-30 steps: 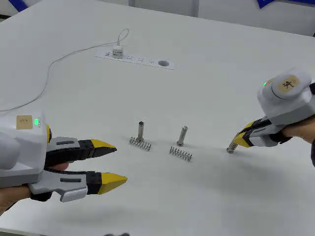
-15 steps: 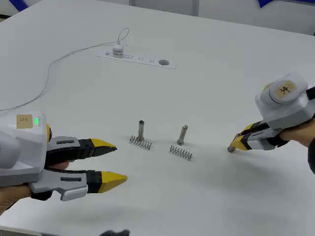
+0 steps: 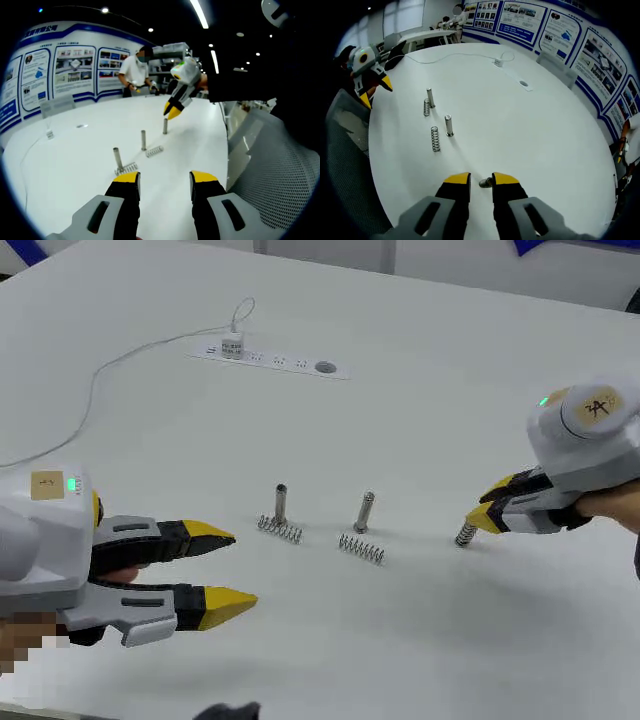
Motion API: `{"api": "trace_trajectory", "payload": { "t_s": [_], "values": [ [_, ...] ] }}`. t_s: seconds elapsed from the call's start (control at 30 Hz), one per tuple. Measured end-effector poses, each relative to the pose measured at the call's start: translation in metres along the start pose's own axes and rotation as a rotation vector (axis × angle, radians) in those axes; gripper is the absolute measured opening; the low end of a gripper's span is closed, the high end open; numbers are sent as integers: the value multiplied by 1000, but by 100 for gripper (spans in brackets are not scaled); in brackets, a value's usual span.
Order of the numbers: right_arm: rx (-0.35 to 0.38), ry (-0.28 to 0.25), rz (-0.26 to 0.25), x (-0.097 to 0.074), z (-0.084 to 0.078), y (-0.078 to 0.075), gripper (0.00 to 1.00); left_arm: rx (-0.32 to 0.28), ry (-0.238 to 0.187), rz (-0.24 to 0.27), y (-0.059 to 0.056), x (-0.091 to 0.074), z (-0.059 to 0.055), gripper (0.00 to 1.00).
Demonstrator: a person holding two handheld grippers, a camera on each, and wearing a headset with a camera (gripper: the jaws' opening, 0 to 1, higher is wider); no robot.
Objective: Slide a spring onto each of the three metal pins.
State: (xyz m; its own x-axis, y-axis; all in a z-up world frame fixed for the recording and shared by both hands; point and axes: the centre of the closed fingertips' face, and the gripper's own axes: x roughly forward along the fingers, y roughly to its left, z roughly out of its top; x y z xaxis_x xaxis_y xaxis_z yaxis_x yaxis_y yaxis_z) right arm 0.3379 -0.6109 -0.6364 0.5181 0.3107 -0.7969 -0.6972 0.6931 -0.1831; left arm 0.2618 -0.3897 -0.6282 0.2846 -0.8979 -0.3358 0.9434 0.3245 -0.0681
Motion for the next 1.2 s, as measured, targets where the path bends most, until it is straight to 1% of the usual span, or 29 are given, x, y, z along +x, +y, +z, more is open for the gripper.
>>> {"api": "trace_trajectory", "payload": {
  "t_s": [0.1, 0.2, 0.53, 0.63, 0.87, 1.2],
  "values": [
    [-13, -22, 20, 2, 11, 9, 18, 3, 0, -1, 0, 0, 1, 40],
    [-24, -36, 58, 8, 19, 23, 18, 4, 1, 0, 1, -1, 1, 40],
    [-82, -18, 176, 39, 22, 67, 18, 5, 5, 3, 1, -2, 1, 40],
    [-95, -17, 200, 46, 24, 74, 17, 4, 6, 2, 0, -1, 1, 40],
    [-113, 7, 240, 66, 24, 83, 16, 6, 7, 2, -1, -1, 2, 40],
    [-146, 61, 256, 82, 14, 86, 12, -1, 13, 10, 0, -3, -2, 39]
  ]
}}
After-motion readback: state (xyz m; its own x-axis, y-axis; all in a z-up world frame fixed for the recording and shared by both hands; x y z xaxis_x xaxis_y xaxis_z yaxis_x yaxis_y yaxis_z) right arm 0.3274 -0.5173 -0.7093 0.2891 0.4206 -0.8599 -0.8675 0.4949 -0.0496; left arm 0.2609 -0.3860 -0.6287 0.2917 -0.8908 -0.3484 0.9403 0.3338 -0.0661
